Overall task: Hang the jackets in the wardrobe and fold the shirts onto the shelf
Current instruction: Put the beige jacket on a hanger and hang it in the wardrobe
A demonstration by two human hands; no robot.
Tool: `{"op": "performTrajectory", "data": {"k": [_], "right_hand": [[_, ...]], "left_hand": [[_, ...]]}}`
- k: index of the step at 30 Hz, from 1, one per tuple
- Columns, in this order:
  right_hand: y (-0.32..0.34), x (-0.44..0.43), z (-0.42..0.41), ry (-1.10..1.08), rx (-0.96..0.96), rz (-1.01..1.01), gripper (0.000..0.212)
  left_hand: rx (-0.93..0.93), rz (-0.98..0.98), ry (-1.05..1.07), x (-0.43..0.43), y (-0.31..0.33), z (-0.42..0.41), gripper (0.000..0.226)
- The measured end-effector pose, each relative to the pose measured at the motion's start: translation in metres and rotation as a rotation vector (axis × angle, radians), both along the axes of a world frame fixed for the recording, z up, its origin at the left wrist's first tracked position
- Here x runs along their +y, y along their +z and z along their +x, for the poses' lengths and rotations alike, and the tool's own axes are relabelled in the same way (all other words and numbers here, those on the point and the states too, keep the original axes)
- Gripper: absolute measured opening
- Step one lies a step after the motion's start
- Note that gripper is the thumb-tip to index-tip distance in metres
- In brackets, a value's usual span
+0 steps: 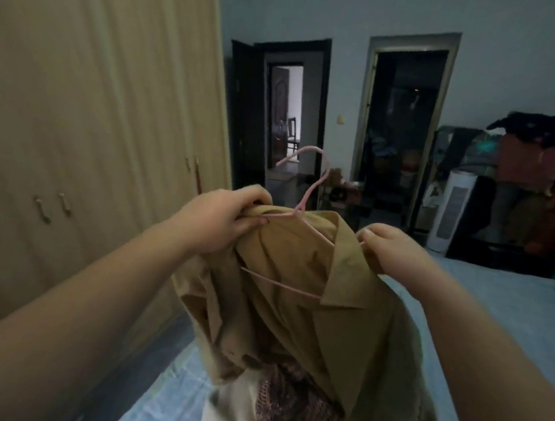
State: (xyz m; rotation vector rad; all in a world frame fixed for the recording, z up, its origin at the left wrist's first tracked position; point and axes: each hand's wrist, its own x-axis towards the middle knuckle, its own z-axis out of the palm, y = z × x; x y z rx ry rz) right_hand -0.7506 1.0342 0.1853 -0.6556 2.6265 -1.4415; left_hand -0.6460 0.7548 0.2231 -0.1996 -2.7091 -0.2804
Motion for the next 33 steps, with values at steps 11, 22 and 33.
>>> {"op": "performTrajectory", "data": {"k": [11,22,33], "right_hand": [[0.086,-0.207,0.152,0.152,0.725,0.056,0.037],[0.092,-0.393,0.307,0.616,-0.370,-0.472,0.029],[0.022,-0.540,0.458,1.094,0.618,0.159,0.032]], "left_hand": [[0.254,-0.129,0.507,-0.129,0.090,0.190,0.017],[0.281,0.102,0.848,-0.266,0.049,0.461,0.009],[0.278,0.073,1.103,-0.346,0.018,0.638,0.019]]}}
